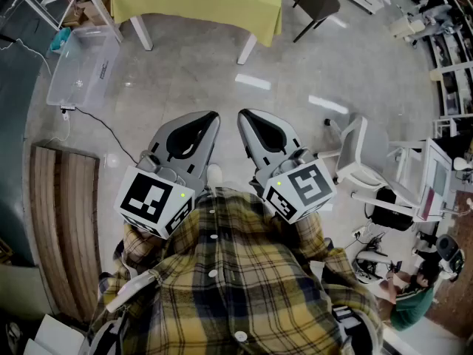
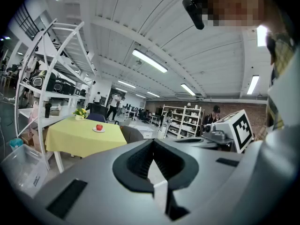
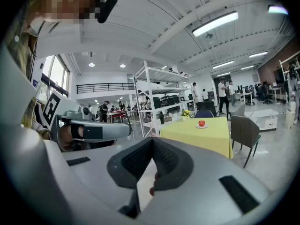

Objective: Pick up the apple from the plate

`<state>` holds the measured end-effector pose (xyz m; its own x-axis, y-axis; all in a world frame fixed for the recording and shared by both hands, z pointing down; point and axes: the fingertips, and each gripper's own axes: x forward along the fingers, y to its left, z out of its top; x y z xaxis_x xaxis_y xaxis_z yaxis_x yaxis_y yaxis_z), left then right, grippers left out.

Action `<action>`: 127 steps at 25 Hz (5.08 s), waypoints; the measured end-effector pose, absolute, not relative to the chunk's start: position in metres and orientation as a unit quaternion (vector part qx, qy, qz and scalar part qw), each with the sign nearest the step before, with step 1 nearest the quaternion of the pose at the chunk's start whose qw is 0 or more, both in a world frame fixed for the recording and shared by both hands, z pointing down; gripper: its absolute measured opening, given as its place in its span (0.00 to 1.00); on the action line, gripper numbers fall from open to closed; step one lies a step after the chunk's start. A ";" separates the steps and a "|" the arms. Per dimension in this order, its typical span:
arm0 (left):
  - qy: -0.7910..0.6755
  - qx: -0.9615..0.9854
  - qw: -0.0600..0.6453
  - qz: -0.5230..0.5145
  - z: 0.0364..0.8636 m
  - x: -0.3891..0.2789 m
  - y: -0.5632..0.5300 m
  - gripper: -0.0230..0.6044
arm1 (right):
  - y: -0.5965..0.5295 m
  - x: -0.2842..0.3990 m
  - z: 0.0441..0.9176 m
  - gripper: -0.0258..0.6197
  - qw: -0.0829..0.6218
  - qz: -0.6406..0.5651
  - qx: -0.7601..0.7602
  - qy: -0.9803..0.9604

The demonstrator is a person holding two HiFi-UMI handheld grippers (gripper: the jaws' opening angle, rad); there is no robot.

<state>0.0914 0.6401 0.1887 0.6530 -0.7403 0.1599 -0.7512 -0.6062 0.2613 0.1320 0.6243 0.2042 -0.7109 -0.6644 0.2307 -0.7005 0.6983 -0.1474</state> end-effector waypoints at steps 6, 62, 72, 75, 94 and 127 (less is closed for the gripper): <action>-0.421 0.894 0.152 0.017 0.190 0.106 0.636 0.05 | 0.622 0.149 0.206 0.04 0.074 0.117 0.372 -0.918; -0.358 0.914 0.186 0.033 0.234 -0.025 0.303 0.05 | 0.299 0.036 0.252 0.04 0.092 0.171 0.440 -0.877; -0.383 0.904 0.186 0.026 0.230 -0.004 0.193 0.05 | 0.180 0.058 0.246 0.04 0.093 0.166 0.421 -0.887; -0.393 0.901 0.182 0.023 0.223 0.007 0.154 0.05 | 0.140 0.067 0.237 0.04 0.091 0.161 0.410 -0.893; -0.423 0.891 0.163 0.017 0.209 0.062 0.012 0.05 | -0.002 0.118 0.231 0.04 0.095 0.153 0.371 -0.911; -0.252 0.945 0.190 0.090 0.252 -0.057 -0.213 0.05 | -0.208 0.009 0.278 0.04 0.076 0.190 0.533 -0.821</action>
<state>-0.0568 -0.2126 0.2523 0.8572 -0.4416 0.2649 -0.5096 -0.8014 0.3131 0.0091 -0.2076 0.2781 -0.4197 -0.8463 0.3280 -0.9044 0.3593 -0.2302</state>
